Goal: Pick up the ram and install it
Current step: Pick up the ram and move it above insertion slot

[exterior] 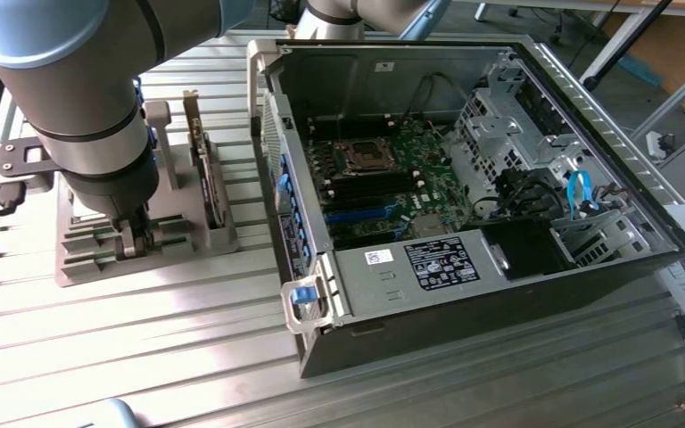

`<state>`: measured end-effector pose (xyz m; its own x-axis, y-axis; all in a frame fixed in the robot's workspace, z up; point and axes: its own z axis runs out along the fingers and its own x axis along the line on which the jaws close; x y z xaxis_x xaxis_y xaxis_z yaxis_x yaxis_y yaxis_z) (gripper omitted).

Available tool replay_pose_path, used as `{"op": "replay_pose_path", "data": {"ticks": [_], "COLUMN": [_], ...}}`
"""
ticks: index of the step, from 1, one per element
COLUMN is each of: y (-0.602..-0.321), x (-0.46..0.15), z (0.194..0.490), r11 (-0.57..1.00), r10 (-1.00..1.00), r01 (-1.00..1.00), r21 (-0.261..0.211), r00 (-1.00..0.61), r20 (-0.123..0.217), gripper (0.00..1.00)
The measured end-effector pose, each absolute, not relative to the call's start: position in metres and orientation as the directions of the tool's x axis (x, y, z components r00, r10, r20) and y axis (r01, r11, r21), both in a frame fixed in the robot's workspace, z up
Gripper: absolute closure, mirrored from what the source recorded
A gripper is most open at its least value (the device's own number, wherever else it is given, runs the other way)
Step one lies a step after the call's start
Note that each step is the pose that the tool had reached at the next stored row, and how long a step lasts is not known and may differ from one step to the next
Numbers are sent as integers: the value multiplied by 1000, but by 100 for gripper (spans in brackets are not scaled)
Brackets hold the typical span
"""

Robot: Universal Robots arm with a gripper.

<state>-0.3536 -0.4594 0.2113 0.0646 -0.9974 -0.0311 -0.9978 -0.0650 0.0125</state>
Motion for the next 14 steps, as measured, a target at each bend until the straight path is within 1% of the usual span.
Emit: {"op": "replay_pose_path", "data": {"ticks": [7, 9, 10, 14], "y": [-460, -460, -460, -460], "x": [-354, -354, -354, -354], "z": [211, 211, 211, 212], "r11": [-65, -65, -65, -65], "r10": [-997, -997, -997, -997], "r01": [-998, -998, -998, -998], "r21": [13, 13, 13, 12], "r00": [65, 65, 65, 65], "r20": [-31, -31, -31, -31], "gripper": [84, 85, 88, 88]}}
